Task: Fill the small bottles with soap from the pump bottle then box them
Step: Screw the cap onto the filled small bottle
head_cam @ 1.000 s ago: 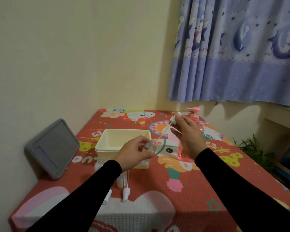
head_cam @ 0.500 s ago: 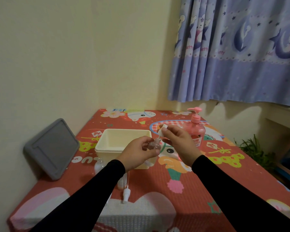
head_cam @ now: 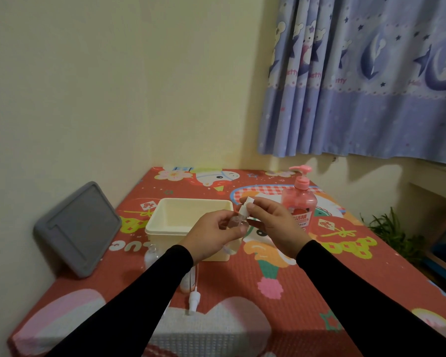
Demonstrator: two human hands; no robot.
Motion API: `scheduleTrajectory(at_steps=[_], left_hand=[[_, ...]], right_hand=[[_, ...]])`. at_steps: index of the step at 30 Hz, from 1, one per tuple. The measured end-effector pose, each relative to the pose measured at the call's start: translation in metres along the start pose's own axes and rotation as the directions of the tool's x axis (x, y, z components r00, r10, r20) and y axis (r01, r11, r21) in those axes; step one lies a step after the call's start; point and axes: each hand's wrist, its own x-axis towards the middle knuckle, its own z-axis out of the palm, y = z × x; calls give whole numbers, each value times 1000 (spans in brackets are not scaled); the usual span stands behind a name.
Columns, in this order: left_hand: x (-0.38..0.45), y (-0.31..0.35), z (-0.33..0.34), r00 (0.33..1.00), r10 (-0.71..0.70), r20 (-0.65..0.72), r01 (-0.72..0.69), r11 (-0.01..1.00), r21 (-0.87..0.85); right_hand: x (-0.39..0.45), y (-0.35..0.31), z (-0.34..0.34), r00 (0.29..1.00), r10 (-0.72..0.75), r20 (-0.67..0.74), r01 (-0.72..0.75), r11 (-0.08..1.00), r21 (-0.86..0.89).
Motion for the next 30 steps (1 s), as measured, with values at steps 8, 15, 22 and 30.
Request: scheduleTrajectory(at_steps=[8, 15, 22, 30], left_hand=[[4, 1, 1, 999, -11, -32, 9, 999, -44], [3, 4, 1, 999, -26, -32, 23, 997, -72], [6, 5, 9, 976, -7, -216, 15, 999, 34], [2, 17, 14, 959, -10, -282, 41, 994, 105]], right_hand=[[3, 1, -2, 1000, -15, -26, 16, 999, 39], [2, -1, -3, 1000, -4, -4, 4, 996, 88], [4, 4, 9, 983, -48, -175, 51, 999, 13], [3, 4, 25, 935, -45, -352, 43, 999, -15]])
